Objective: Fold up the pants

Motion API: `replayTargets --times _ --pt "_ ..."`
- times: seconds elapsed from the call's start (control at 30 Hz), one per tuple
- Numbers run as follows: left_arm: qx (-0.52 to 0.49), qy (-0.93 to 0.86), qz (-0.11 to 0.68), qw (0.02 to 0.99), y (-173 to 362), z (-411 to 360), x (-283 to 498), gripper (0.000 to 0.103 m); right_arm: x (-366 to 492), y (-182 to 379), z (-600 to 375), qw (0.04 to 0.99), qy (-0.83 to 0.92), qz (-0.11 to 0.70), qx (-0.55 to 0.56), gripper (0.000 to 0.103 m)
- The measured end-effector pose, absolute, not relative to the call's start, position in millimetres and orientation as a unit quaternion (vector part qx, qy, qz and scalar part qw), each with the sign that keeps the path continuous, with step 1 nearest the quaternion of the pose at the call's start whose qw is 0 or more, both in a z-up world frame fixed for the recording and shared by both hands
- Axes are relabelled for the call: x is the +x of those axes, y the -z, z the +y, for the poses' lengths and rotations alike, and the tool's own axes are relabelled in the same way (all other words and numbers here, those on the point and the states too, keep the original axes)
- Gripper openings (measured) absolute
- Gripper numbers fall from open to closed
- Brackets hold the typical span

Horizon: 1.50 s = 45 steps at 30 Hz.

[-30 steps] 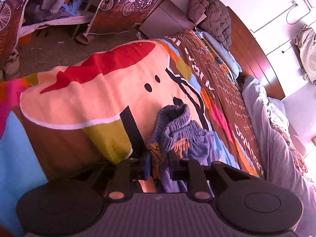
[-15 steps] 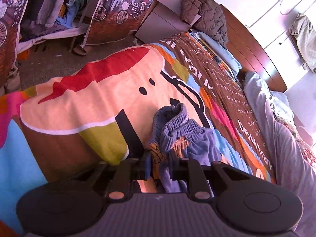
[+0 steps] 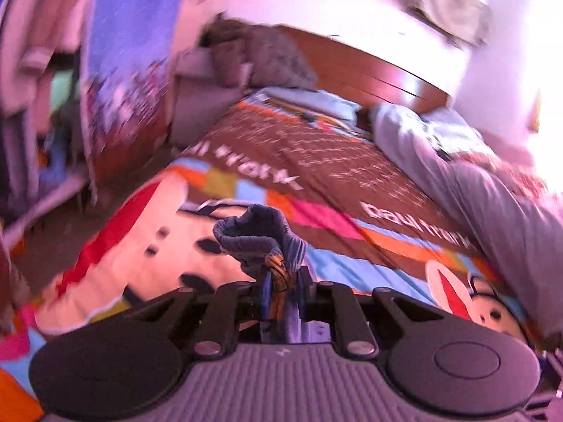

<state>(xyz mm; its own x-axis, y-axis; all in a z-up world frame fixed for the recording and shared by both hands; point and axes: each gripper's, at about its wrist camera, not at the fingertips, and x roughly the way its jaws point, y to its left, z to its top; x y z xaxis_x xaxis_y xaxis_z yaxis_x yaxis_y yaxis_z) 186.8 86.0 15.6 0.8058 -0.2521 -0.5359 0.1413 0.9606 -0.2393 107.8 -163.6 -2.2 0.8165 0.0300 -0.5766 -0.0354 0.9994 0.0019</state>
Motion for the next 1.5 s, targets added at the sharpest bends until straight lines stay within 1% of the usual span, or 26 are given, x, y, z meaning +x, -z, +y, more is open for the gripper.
replayTargets --times 0.2,0.37,0.5,0.6,0.7,0.8,0.87,0.9,0.93,1.0,1.17,1.27,1.4,1.43,1.47,1.5 --pt "0.009 0.161 0.275 0.948 -42.7 12.3 161.5 0.015 86.8 -6.4 -200.5 0.958 -0.028 0.285 -0.007 0.102" --pt "0.066 0.220 0.287 0.930 -38.3 -47.8 144.8 0.015 84.8 -10.5 -246.8 0.959 -0.040 0.278 -0.030 0.102" --pt "0.125 0.255 0.288 0.915 -21.1 -99.9 129.0 0.015 87.9 -9.8 -284.7 0.961 -0.024 0.274 -0.009 0.102" --pt "0.127 0.280 0.316 0.898 -4.3 -129.2 121.2 0.015 83.8 -4.5 -311.5 0.966 -0.001 0.259 0.021 0.102" --pt "0.142 0.297 0.335 0.883 20.2 -154.2 119.2 0.015 73.0 12.0 -339.3 0.963 0.031 0.256 0.080 0.102" --pt "0.155 0.294 0.361 0.871 43.7 -166.4 120.5 0.017 67.3 28.8 -358.7 0.950 0.038 0.281 0.134 0.102" --pt "0.164 0.288 0.366 0.870 51.3 -167.9 117.8 0.022 65.3 33.8 -366.3 0.946 0.026 0.282 0.160 0.102" --pt "0.169 0.285 0.362 0.871 52.8 -167.2 114.5 0.032 66.3 35.3 -368.7 0.944 0.020 0.283 0.170 0.102" --pt "0.174 0.284 0.357 0.873 53.0 -166.1 111.0 0.045 68.1 36.6 -370.1 0.942 0.011 0.283 0.181 0.102" --pt "0.179 0.277 0.346 0.878 53.6 -162.7 103.5 0.051 71.5 38.6 -369.3 0.937 -0.012 0.285 0.202 0.102" --pt "0.217 0.255 0.333 0.882 63.1 -165.8 89.5 0.051 88.1 35.8 -350.8 0.927 -0.086 0.296 0.213 0.102" --pt "0.223 0.247 0.325 0.885 65.4 -165.9 85.7 0.051 109.0 38.0 -340.2 0.914 -0.136 0.313 0.221 0.100" --pt "0.222 0.244 0.317 0.889 62.6 -164.5 86.6 0.051 134.6 45.7 -329.5 0.892 -0.180 0.341 0.237 0.089" --pt "0.222 0.244 0.317 0.889 61.6 -164.3 88.2 0.048 140.9 48.0 -327.2 0.887 -0.186 0.348 0.242 0.084" --pt "0.221 0.245 0.319 0.889 61.3 -163.7 90.3 0.044 145.1 50.2 -325.2 0.883 -0.189 0.354 0.245 0.081" --pt "0.218 0.247 0.325 0.886 61.6 -163.2 92.8 0.035 149.5 52.2 -323.4 0.879 -0.191 0.361 0.248 0.076"
